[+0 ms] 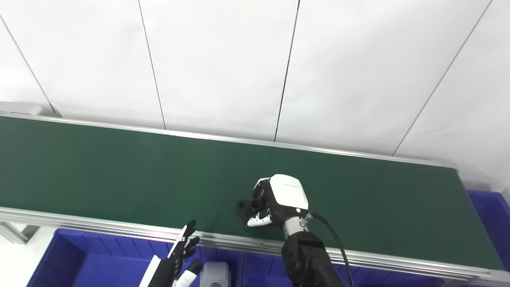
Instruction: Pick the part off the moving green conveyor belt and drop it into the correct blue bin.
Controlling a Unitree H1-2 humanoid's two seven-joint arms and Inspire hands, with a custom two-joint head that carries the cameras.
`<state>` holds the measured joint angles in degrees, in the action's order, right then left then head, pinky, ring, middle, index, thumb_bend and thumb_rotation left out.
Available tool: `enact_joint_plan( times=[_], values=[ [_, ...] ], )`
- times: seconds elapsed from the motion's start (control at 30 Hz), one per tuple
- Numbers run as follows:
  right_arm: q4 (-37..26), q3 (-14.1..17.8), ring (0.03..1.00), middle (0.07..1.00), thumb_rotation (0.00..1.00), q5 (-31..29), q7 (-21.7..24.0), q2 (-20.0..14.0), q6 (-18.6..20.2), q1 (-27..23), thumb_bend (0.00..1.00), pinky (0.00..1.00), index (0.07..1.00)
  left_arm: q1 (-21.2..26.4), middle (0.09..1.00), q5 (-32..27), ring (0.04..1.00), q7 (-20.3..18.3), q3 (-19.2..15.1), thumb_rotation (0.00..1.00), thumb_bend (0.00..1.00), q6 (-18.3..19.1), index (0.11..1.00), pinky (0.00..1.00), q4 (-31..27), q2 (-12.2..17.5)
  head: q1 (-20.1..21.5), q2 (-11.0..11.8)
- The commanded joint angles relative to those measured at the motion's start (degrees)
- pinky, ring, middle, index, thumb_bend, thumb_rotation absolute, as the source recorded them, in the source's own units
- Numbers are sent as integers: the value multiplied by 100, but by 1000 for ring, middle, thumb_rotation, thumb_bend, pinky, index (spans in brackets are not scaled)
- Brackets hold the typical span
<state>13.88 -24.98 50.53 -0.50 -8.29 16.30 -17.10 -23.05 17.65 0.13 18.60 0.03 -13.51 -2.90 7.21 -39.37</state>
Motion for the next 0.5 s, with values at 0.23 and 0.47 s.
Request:
enact_joint_plan(
  times=[0.23, 0.47],
  values=[
    [-725, -138, 326, 416, 0, -127, 468, 47, 156, 236, 521, 255, 523, -31, 1000, 1, 938, -17, 116, 957, 611, 79, 1000, 915, -291, -119, 159, -61],
    [-1904, 17, 240, 469, 0, -51, 772, 34, 195, 315, 528, 184, 484, -3, 1000, -41, 946, -45, 58, 974, 614, 92, 1000, 934, -288, -65, 313, -66]
  ],
)
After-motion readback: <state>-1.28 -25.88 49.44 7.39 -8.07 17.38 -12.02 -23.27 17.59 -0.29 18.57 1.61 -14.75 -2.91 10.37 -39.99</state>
